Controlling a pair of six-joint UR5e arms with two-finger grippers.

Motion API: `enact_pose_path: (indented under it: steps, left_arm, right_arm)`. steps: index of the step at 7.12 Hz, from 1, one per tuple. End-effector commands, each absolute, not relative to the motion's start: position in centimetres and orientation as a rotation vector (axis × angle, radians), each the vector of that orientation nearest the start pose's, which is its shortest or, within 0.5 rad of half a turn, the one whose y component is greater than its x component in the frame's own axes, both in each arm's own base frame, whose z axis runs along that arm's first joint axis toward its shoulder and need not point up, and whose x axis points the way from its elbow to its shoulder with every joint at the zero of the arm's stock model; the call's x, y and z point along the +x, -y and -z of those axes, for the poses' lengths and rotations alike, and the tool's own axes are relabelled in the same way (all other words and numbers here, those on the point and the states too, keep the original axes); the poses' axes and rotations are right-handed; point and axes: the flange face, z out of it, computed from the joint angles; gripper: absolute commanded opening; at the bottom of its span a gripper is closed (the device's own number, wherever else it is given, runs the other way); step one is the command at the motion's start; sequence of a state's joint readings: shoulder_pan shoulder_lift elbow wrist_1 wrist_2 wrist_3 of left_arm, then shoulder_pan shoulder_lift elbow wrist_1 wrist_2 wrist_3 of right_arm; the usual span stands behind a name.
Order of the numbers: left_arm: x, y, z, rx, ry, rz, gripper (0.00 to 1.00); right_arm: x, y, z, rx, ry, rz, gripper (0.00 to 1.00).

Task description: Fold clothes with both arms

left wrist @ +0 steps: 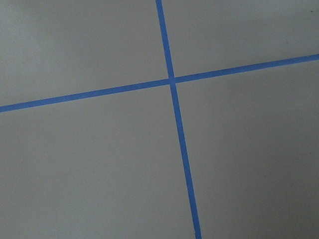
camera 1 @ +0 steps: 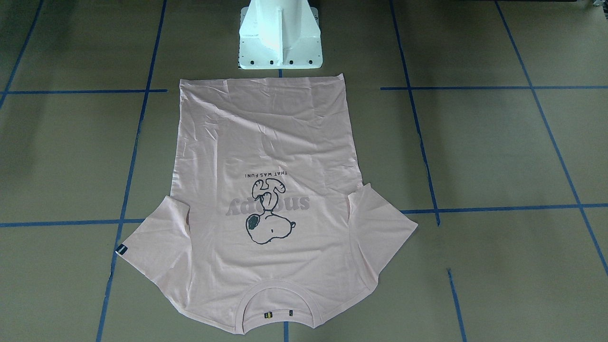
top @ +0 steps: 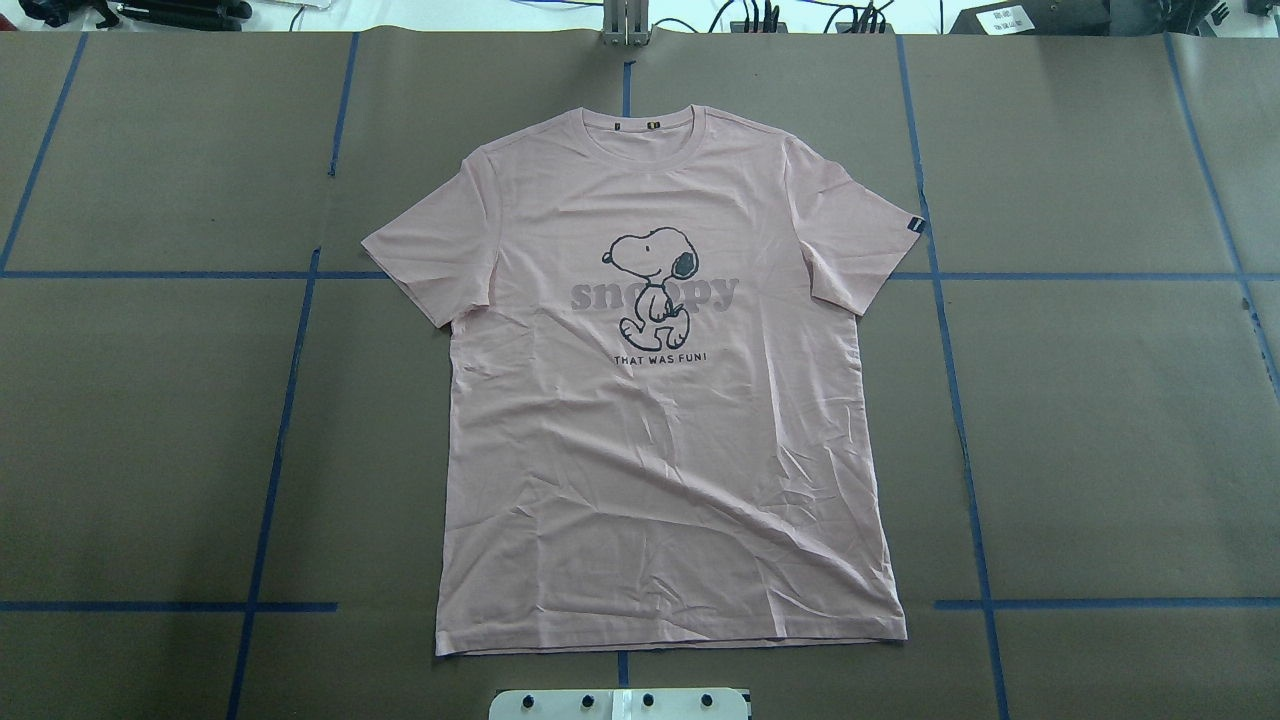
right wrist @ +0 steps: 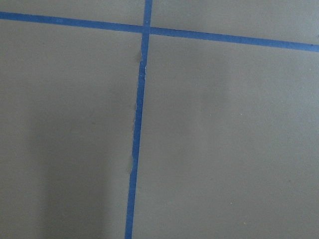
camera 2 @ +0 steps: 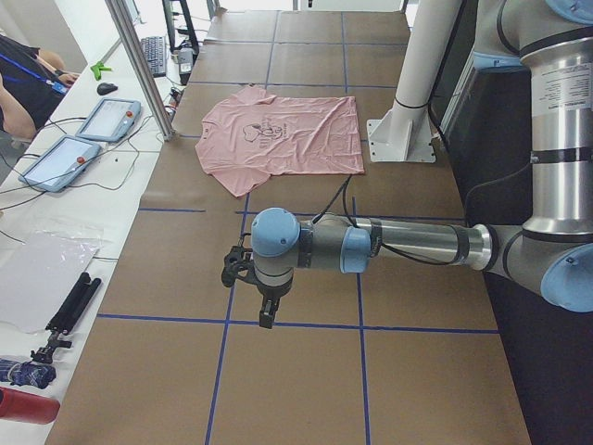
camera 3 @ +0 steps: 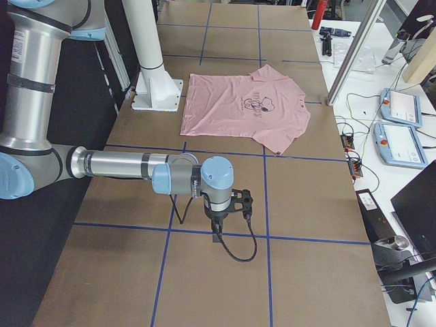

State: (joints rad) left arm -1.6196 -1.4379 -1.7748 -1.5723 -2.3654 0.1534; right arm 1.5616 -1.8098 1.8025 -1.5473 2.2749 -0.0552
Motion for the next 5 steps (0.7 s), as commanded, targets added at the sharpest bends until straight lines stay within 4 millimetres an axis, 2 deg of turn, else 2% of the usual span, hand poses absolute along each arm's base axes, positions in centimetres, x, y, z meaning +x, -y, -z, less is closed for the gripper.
enact_pose_path:
  steps: [1, 2, 3, 4, 5]
  left_arm:
    - [-8.3, 43.7, -61.6, 0.170, -0.783, -0.139, 1.00]
    - [-8.3, 43.8, -60.7, 0.189, -0.781, -0.147, 1.00]
    - [-8.2, 44.1, -60.2, 0.213, -0.769, -0.162, 1.00]
    - [-8.2, 44.6, -59.4, 0.296, -0.766, -0.196, 1.00]
    - [-8.3, 45.6, -57.8, 0.412, -0.742, -0.244, 1.00]
  right_arm:
    - [6.4, 39.4, -65.2, 0.039, 0.705, 0.072, 1.00]
    - [6.1, 40.1, -64.5, 0.062, 0.705, 0.086, 1.00]
    - [5.0, 42.2, -62.5, 0.130, 0.709, 0.135, 1.00]
    - [3.9, 45.3, -59.5, 0.223, 0.721, 0.188, 1.00]
    - [3.0, 49.1, -55.1, 0.349, 0.714, 0.248, 1.00]
